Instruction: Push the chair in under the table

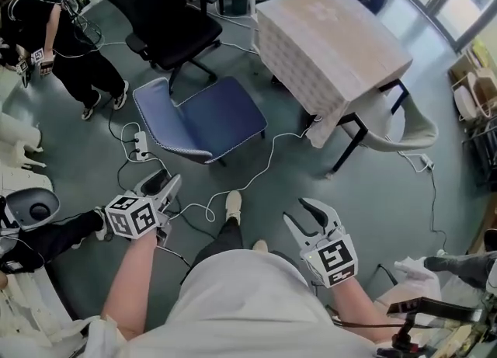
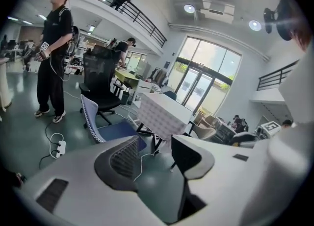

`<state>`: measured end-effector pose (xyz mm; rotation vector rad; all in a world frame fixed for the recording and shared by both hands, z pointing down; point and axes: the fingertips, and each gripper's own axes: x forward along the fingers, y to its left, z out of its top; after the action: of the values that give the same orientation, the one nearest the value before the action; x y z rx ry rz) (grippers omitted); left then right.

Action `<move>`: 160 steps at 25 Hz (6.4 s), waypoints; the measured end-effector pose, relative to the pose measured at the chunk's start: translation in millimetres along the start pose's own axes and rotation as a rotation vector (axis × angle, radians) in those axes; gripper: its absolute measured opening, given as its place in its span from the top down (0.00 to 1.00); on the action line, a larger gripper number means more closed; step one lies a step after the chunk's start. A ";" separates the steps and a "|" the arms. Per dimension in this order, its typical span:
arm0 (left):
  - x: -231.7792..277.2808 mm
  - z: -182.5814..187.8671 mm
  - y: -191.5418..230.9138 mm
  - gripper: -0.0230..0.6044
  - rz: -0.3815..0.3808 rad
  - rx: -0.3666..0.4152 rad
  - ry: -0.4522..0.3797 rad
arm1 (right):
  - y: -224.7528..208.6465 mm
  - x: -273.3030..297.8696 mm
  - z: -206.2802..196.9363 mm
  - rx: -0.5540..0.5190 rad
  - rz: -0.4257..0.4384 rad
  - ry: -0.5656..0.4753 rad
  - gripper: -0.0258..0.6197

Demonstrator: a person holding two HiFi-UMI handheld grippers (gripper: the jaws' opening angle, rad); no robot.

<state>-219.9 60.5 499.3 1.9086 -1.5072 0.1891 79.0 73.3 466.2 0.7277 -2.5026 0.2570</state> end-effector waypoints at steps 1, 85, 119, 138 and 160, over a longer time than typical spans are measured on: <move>10.7 10.8 22.3 0.63 0.028 -0.024 -0.003 | -7.1 9.3 7.3 0.007 -0.010 0.004 0.68; 474.7 112.5 74.4 0.64 0.510 -0.432 0.247 | -389.4 84.1 5.3 0.257 -0.028 0.113 0.68; 57.0 102.6 -35.4 0.95 -0.338 0.253 -0.082 | -48.5 113.2 83.4 0.021 -0.067 -0.012 0.93; 6.2 75.1 -81.0 0.95 -0.490 0.345 -0.037 | 14.3 101.6 107.5 -0.011 -0.039 -0.056 0.94; 19.7 51.1 -100.4 0.95 -0.543 0.360 0.016 | 16.7 85.2 89.5 -0.003 -0.069 -0.047 0.94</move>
<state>-137.9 23.6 428.6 2.5199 -0.9347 0.2371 -29.7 21.2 434.6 0.8257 -2.5155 0.2139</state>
